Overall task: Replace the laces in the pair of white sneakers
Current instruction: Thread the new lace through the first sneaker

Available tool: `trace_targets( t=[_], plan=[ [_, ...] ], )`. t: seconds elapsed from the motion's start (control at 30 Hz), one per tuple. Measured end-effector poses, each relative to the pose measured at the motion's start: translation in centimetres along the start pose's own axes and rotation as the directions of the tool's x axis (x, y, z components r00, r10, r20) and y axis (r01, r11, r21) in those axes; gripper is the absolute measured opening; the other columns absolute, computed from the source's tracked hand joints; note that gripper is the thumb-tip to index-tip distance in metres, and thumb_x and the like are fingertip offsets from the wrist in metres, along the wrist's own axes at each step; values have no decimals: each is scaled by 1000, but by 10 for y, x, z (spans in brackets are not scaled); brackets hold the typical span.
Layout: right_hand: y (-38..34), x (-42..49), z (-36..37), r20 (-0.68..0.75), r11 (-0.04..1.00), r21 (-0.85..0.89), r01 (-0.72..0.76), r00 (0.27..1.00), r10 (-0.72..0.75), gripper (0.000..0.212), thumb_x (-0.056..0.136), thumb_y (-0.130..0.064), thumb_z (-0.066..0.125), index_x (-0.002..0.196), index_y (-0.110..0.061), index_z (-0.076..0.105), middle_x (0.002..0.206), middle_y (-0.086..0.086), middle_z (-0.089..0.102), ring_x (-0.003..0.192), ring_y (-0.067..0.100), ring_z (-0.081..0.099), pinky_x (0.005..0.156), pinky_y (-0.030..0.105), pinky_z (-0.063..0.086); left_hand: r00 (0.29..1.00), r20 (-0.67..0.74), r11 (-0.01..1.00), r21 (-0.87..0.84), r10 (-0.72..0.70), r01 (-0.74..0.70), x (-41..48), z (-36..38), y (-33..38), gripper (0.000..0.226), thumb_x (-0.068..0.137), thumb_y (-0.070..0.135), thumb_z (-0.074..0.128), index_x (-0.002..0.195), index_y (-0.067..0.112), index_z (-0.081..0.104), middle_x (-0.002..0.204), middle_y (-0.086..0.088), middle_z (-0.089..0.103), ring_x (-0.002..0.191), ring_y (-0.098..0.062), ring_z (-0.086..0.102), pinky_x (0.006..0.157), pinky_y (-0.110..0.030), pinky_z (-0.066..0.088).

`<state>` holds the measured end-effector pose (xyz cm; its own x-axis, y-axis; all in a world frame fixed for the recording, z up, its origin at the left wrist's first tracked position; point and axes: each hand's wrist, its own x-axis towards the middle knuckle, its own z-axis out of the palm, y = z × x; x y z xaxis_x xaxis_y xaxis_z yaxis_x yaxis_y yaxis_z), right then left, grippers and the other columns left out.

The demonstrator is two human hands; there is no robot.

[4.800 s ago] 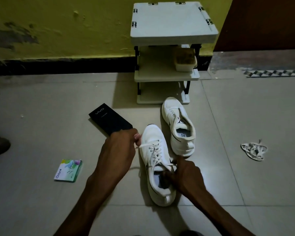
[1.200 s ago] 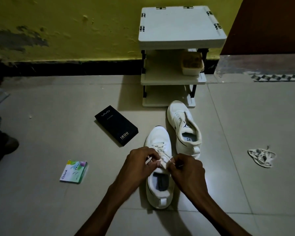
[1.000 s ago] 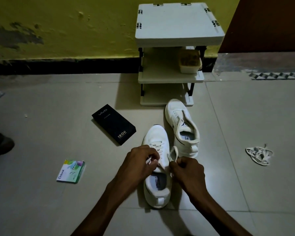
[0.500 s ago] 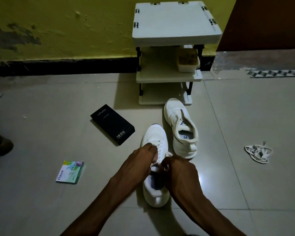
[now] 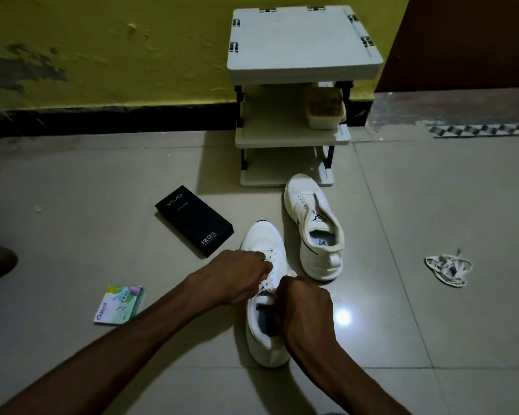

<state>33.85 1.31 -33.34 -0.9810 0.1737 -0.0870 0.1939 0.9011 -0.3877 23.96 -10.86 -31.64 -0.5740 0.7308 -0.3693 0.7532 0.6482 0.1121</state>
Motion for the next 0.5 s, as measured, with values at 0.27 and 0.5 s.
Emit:
trace_targets(
  t=[0.27, 0.5],
  plan=[
    [7, -3, -2, -33, 996, 76, 41, 999, -38, 19, 83, -37, 69, 95, -23, 69, 94, -3, 69, 75, 7, 56, 57, 11, 27, 975, 222, 934, -341, -30, 107, 16, -10, -14, 34, 97, 25, 48, 65, 19, 40, 70, 3, 47, 75, -21, 49, 65, -33, 34],
    [10, -1, -7, -8, 996, 90, 9, 1000, -8, 22, 86, -32, 65, 102, -18, 70, 99, 1, 70, 87, 17, 64, 80, 23, 51, 994, -101, 858, -514, -43, -15, -16, 5, -23, 11, 83, 29, 76, 88, 21, 71, 77, 9, 56, 68, -1, 53, 64, -16, 41]
  ],
)
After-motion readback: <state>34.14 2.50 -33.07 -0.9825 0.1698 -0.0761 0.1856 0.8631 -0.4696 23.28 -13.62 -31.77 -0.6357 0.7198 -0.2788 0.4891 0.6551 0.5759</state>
